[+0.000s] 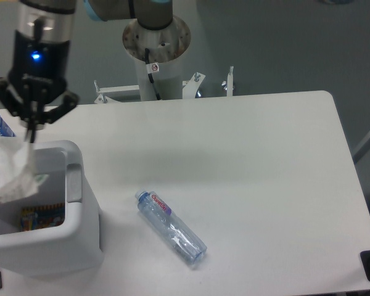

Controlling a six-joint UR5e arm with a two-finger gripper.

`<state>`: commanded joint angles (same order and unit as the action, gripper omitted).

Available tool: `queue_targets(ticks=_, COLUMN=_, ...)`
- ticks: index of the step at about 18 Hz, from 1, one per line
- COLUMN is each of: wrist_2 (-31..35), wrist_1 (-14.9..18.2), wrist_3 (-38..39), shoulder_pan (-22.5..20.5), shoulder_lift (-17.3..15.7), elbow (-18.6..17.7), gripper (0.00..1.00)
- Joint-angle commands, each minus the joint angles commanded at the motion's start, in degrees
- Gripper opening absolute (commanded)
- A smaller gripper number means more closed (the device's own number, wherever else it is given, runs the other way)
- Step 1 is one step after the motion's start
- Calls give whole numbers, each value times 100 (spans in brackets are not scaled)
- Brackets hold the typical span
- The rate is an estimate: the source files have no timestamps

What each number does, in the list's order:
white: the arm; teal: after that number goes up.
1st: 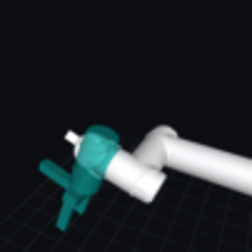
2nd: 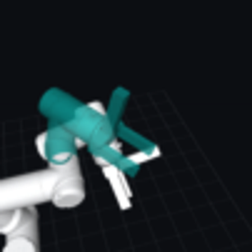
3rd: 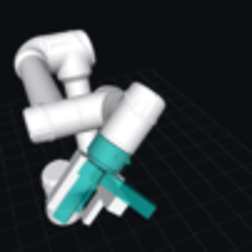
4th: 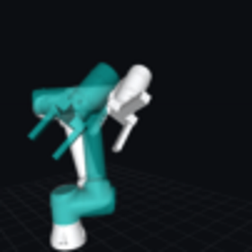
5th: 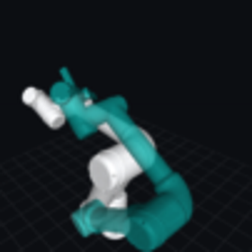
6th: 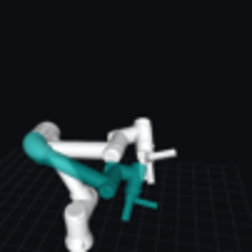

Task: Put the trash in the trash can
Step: 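Carry the wrapper over the white bin and lower it in, then open the gripper to release the wrapper into the bin, then move the gripper over the water bottle and lower it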

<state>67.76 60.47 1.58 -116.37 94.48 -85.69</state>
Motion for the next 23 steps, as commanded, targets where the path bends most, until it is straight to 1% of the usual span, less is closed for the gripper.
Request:
queue_targets(ticks=1, wrist_2=-9, wrist_1=-26, wrist_3=-9, shoulder_pan=9, shoulder_lift=9, elbow=9, gripper=79)
queue_targets(ticks=2, wrist_2=-9, wrist_1=-87, wrist_3=-9, shoulder_pan=9, shoulder_lift=18, elbow=35, gripper=90)
queue_targets(ticks=3, wrist_2=-9, wrist_1=-166, wrist_3=8, shoulder_pan=9, shoulder_lift=26, elbow=44, gripper=94)
queue_targets(ticks=4, wrist_2=-9, wrist_1=-228, wrist_3=9, shoulder_pan=9, shoulder_lift=44, elbow=53, gripper=99)
queue_targets(ticks=10, wrist_2=9, wrist_1=-246, wrist_3=70, shoulder_pan=-17, shoulder_lift=97, elbow=167, gripper=100)
queue_targets(ticks=11, wrist_2=26, wrist_1=-237, wrist_3=87, shoulder_pan=-96, shoulder_lift=114, elbow=176, gripper=100)
queue_targets(ticks=14, wrist_2=26, wrist_1=-229, wrist_3=123, shoulder_pan=-710, shoulder_lift=167, elbow=36, gripper=100)
queue_targets(ticks=16, wrist_2=9, wrist_1=-229, wrist_3=184, shoulder_pan=-1123, shoulder_lift=359, elbow=26, gripper=100)
queue_targets(ticks=19, wrist_2=26, wrist_1=-237, wrist_3=246, shoulder_pan=-1616, shoulder_lift=755, elbow=88, gripper=100)
queue_targets(ticks=21, wrist_2=53, wrist_1=-237, wrist_3=228, shoulder_pan=-1818, shoulder_lift=1045, elbow=149, gripper=100)
queue_targets(ticks=23, wrist_2=157, wrist_1=-264, wrist_3=193, shoulder_pan=-1881, shoulder_lift=1361, elbow=202, gripper=100)
